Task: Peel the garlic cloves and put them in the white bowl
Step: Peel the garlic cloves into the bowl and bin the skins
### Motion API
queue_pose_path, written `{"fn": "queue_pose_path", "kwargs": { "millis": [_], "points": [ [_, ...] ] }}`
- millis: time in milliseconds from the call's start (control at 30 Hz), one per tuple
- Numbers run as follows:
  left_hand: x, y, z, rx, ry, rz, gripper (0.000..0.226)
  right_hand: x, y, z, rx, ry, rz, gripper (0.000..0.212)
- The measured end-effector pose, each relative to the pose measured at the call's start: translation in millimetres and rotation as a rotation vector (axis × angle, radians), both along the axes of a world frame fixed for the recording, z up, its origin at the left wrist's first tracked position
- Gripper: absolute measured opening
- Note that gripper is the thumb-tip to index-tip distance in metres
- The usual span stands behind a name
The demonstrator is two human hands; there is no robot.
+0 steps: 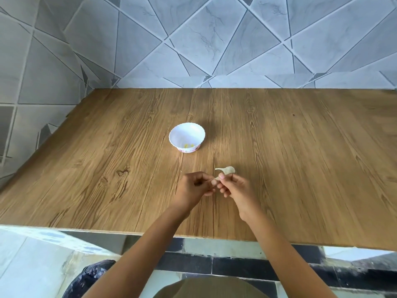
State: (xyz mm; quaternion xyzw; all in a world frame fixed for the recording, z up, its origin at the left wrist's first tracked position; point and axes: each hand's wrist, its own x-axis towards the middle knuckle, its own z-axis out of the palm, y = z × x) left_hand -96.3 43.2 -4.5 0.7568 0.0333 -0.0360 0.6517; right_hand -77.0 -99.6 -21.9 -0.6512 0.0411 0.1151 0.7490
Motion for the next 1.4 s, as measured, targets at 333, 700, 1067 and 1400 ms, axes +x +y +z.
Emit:
{"fn": "queue_pose_path", "kwargs": {
  "millis": [333,700,1067,1400],
  "points": [
    [8,12,12,-0.333,0.336,-0.121,0.008,-4,-1,2,0.168,0.063,0.103,0.008],
    [7,5,15,-0.241,0.224,0.074,0.008,-3,15,-11,-0.305,-0.316,-0.035,0.016],
    [1,8,11,-0.262,0.239,0.086,0.019,-3,26,-21,-0.469,-0.342,-0.017,0.019],
    [3,27,11,-0.383,0.275,0.113,0.013,-1,16,-12,-0.348,-0.412,-0.007,0.018]
  ]
}}
